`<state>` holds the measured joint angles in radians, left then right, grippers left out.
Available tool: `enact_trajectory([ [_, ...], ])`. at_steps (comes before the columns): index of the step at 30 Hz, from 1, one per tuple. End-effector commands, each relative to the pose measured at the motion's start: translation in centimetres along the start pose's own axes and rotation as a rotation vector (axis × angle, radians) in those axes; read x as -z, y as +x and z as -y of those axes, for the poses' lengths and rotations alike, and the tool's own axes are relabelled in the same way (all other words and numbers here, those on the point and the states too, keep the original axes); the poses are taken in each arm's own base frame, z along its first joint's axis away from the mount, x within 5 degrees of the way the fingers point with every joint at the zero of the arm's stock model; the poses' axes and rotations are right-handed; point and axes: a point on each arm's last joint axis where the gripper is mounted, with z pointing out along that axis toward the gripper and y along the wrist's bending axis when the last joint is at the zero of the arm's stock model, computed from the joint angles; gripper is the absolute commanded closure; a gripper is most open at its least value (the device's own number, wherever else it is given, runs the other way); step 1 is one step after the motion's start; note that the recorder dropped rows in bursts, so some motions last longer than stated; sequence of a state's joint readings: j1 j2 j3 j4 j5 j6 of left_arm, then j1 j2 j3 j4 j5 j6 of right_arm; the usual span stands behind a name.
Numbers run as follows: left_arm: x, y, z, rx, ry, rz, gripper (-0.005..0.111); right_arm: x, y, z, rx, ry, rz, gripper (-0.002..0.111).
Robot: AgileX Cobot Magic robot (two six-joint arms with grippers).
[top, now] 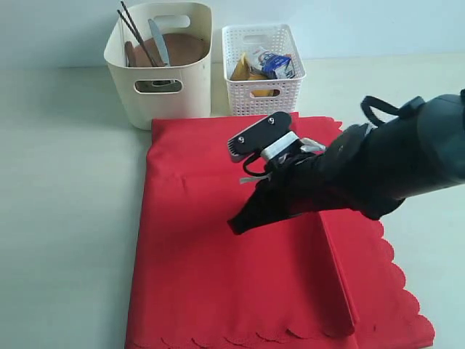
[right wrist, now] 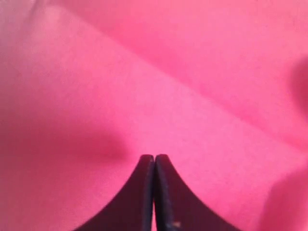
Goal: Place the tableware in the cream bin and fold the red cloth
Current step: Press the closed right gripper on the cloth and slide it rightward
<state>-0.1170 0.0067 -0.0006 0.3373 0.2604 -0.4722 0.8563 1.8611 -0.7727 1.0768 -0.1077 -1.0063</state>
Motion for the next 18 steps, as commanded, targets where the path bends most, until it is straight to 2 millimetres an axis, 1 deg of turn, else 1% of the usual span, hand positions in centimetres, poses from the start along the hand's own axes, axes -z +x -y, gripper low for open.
enact_trajectory([
  [1, 0.0, 0.0, 0.0, -0.002, -0.001, 0.008, 0.105, 0.5, -0.1, -2.1, 0.067, -0.104, 0.056, 0.108],
  [2, 0.0, 0.0, 0.0, -0.002, -0.001, 0.008, 0.105, 0.5, -0.1, -2.2, 0.032, -0.116, 0.046, 0.108],
  [4, 0.0, 0.0, 0.0, -0.002, -0.001, 0.008, 0.105, 0.4, -0.1, -1.7, 0.033, -0.12, 0.025, 0.108],
  [8, 0.0, 0.0, 0.0, -0.002, -0.001, 0.008, 0.105, 0.3, 0.3, 0.0, 0.017, -0.06, -0.12, 0.108],
  [12, 0.0, 0.0, 0.0, -0.002, -0.001, 0.008, 0.105, 0.1, 0.8, 0.9, 0.0, -0.034, -0.18, 0.108],
  [18, 0.0, 0.0, 0.0, -0.002, -0.001, 0.008, 0.105, -1.0, 2.5, 1.4, 0.033, -0.006, -0.31, 0.108],
])
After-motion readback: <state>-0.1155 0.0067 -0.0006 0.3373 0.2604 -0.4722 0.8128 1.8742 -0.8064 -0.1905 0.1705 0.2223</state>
